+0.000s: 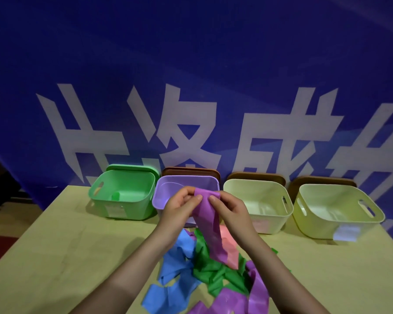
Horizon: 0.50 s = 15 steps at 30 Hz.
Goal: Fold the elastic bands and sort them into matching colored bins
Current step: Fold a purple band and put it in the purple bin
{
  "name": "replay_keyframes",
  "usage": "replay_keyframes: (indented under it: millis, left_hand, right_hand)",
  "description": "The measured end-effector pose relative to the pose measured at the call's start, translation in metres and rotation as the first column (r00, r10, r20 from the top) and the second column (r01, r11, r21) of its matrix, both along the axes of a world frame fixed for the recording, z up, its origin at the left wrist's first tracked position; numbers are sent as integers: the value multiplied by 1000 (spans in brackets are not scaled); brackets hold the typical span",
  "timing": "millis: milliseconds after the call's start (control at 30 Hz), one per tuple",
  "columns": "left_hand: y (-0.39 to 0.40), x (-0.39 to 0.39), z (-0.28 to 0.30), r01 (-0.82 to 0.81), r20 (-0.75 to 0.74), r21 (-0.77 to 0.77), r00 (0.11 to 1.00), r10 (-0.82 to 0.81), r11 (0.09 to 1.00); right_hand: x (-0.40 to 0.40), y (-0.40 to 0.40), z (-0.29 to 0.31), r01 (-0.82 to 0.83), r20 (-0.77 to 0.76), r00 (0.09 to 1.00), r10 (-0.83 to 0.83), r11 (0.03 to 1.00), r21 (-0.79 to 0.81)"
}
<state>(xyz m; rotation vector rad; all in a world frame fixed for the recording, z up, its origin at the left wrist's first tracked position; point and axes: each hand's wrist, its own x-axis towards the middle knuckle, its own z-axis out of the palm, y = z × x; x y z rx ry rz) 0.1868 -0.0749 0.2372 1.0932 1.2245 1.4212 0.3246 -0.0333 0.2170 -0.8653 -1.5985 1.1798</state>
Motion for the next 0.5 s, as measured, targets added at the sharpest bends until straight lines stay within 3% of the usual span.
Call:
replay_keyframes:
  millis: [133,233,500]
  left_hand:
    - [4,-4,-1,-20,-133,-17,991,18,1000]
    - [8,-12,-7,-132,-210,-13,970,126,991]
    - [-2,-27,-5,-138,-152,112,976,154,984]
  right_hand:
    - [-2,6,-5,56,60,997,-56,998,1]
    - [-6,9,-4,57,112,992,-56,998,0]
    - [-25,8,22,-62,156,986,54,997,48]
